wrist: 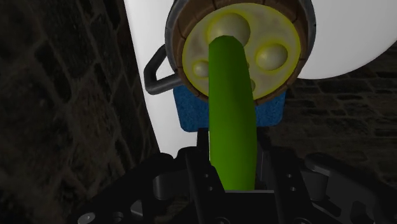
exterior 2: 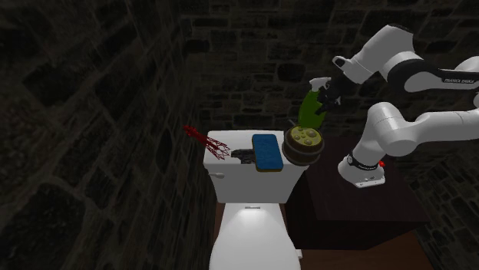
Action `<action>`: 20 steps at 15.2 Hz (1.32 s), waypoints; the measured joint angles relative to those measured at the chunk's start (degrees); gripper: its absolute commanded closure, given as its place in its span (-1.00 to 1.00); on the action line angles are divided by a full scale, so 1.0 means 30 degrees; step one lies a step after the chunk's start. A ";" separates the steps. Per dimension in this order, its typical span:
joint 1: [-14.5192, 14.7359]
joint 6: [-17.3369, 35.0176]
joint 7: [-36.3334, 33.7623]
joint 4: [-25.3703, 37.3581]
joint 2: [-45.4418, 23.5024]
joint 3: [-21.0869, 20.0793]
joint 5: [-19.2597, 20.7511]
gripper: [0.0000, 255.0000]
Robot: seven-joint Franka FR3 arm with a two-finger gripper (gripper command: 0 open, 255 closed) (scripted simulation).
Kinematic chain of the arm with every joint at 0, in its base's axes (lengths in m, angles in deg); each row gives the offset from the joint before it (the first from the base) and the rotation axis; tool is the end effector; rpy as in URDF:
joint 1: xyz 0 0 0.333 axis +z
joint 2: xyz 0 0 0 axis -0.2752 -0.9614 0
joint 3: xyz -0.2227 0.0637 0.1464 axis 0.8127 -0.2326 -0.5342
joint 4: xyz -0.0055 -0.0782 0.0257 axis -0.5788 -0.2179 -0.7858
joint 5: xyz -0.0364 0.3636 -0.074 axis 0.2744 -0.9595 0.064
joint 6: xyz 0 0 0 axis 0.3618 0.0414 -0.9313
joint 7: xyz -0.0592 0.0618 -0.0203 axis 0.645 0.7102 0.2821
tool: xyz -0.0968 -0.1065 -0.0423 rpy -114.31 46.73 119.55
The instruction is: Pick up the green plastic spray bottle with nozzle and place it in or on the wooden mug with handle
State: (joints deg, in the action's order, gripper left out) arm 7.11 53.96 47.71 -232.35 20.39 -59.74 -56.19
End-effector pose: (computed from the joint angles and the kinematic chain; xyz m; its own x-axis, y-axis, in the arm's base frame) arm 0.2470 -0.0713 0.4635 0.8936 0.0033 0.4489 0.0042 -1.0000 -0.0011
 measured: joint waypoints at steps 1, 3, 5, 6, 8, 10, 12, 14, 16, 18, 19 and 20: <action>-0.0016 0.0184 -0.0016 -0.0310 0.0119 -0.0007 0.0002 1.00; -0.0124 0.0462 0.0063 -0.0893 0.0413 0.0098 0.0081 1.00; -0.0192 0.0770 0.0082 -0.1448 0.0655 0.0138 0.0119 1.00; -0.0226 0.0925 0.0126 -0.1545 0.0642 0.0196 0.0155 1.00; -0.0249 0.1009 0.0158 -0.1626 0.0666 0.0237 0.0162 1.00; -0.0256 0.1017 0.0164 -0.1647 0.0687 0.0238 0.0158 1.00; -0.0267 0.1023 0.0175 -0.1651 0.0696 0.0244 0.0160 -1.00; -0.0271 0.0999 0.0173 -0.1680 0.0683 0.0238 0.0170 -1.00; -0.0272 0.0992 0.0174 -0.1685 0.0679 0.0237 0.0174 -1.00; -0.0271 0.0992 0.0171 -0.1687 0.0677 0.0234 0.0174 -1.00; -0.0283 0.0608 0.0180 -0.1450 0.0847 0.0216 0.0157 -1.00; -0.0301 -0.0118 0.0170 -0.1066 0.1217 0.0154 0.0111 -1.00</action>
State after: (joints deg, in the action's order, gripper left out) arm 6.21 53.60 48.22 -235.54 24.04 -59.27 -55.85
